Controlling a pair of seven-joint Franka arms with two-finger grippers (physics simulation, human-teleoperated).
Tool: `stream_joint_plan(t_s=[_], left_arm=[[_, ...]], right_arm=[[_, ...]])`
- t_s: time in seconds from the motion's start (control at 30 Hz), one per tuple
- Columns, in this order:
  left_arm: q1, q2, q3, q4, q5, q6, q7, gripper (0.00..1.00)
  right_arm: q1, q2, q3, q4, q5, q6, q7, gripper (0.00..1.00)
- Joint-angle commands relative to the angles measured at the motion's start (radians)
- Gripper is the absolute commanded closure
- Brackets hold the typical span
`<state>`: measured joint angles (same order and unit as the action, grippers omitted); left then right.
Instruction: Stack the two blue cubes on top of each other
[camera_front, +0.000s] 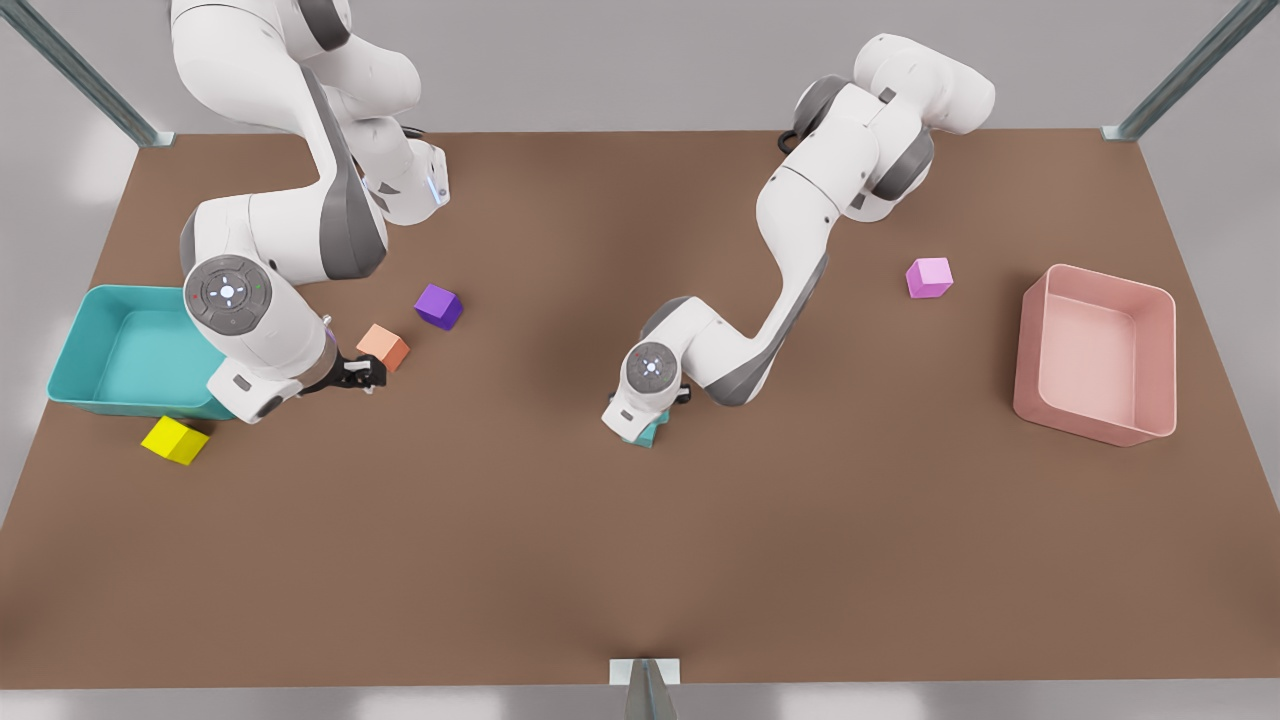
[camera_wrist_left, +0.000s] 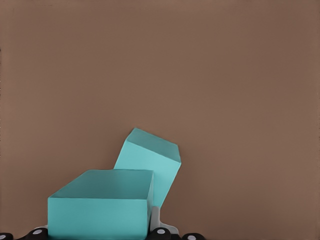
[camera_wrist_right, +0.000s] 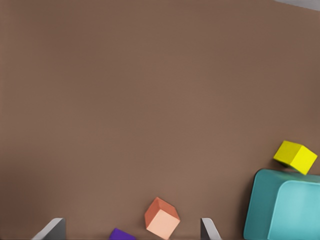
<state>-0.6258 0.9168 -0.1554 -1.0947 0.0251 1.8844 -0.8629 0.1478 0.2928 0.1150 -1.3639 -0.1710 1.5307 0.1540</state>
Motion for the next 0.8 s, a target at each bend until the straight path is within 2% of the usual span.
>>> stream_joint_plan(t_s=[0.0,0.3,0.37,0.43,0.63,0.77], left_arm=[[0.0,-0.001,0.0,0.009,0.022,0.041,-0.156,0.42],[0.0,0.013,0.0,0.004,0.044,0.081,-0.157,0.42],[0.0,0.02,0.0,0.007,0.045,0.098,-0.157,0.39],[0.0,0.022,0.0,0.007,0.044,0.105,-0.156,0.0],[0.001,0.022,0.0,0.007,0.044,0.105,-0.157,0.0],[0.008,-0.022,-0.001,0.007,0.078,0.041,-0.157,0.0]], right_arm=[[-0.001,0.0,0.0,0.0,0.001,-0.001,-0.099,0.0],[-0.002,-0.001,-0.001,0.0,0.001,-0.001,-0.102,0.0],[-0.002,-0.001,-0.001,0.0,0.001,-0.001,-0.103,0.0],[-0.002,-0.001,-0.001,0.0,0.001,-0.001,-0.103,0.0],[-0.002,0.0,-0.001,0.0,0.001,-0.001,-0.103,0.0],[-0.002,-0.001,-0.001,0.0,0.001,-0.001,-0.102,0.0]])
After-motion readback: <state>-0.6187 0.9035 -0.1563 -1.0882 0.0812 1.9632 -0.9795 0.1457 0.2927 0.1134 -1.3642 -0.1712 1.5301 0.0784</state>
